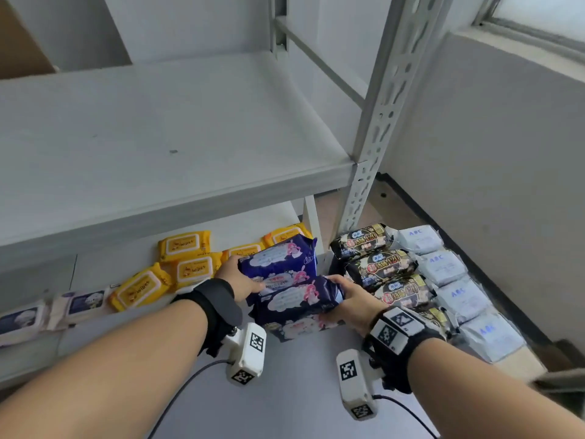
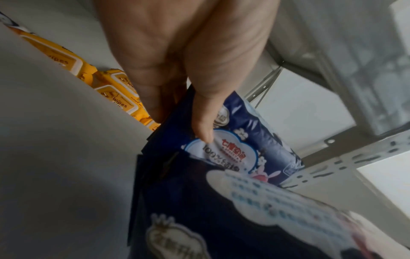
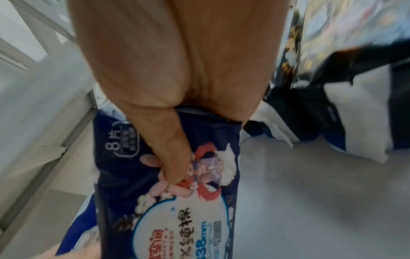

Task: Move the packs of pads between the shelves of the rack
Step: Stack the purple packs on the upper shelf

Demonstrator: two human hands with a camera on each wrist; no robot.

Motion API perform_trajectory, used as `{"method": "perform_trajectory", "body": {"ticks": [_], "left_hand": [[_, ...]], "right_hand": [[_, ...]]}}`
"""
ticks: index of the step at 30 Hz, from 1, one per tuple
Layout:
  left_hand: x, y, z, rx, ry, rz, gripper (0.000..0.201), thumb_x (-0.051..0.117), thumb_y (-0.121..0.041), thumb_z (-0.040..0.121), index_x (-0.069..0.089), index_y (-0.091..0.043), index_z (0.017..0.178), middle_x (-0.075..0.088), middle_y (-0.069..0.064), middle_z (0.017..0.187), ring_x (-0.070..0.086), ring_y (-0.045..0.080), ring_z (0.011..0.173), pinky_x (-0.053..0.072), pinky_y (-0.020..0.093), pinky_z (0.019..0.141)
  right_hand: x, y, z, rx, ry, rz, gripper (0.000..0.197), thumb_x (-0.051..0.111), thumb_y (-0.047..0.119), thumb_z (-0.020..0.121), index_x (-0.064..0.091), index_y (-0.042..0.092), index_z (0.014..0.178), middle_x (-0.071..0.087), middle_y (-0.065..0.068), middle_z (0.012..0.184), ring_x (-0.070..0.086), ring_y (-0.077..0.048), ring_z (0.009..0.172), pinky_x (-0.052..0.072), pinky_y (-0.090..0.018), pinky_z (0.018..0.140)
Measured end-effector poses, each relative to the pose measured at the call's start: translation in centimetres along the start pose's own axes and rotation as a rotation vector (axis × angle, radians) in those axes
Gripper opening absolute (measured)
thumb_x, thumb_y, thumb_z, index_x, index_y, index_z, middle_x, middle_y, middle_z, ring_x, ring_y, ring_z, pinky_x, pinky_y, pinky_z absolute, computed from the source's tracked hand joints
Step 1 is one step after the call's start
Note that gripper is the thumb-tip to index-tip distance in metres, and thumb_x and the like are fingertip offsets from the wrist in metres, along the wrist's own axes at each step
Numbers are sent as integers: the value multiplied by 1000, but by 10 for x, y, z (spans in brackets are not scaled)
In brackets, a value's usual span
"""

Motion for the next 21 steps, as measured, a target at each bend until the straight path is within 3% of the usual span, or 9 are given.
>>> {"method": "perform_trajectory", "body": {"ticks": [4, 10, 14, 21], "left_hand": [[13, -2, 14, -34, 2, 70, 81, 82, -9, 68, 38, -8, 137, 57, 8, 129, 56, 25, 114, 45, 31, 93], [25, -2, 25, -50, -7, 136, 72, 81, -9, 70, 41, -8, 130, 57, 10, 128, 55, 27, 115, 45, 32, 94], [34, 1, 23, -88, 8, 129, 71, 78, -5, 73, 41, -8, 133, 55, 11, 132, 54, 27, 119, 45, 34, 96], [51, -5, 18, -83, 30, 109, 66, 75, -2, 75, 41, -9, 131, 55, 11, 132, 52, 28, 120, 46, 37, 97]], "right_hand": [[-1, -10, 26, -22, -1, -55, 59, 68, -20, 66, 54, 11, 114, 64, -13, 109, 60, -27, 103, 55, -47, 85], [-3, -4, 47, -55, -39, -374, 66, 81, 3, 64, 48, 16, 120, 64, -3, 111, 61, -17, 104, 48, -31, 97], [-11, 3, 52, -36, -29, -432, 66, 77, -2, 67, 49, 23, 121, 59, 2, 117, 58, -15, 109, 50, -26, 94], [-20, 10, 48, -33, -64, -724, 52, 69, -2, 71, 59, 26, 114, 58, -1, 122, 56, -20, 110, 50, -31, 94]]}}
Point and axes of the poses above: each hand's wrist, its own z-axis towards the middle knuckle, its own x-axis out of the palm, y = z × x, the point moved 8 cm from there along z, towards the middle knuckle
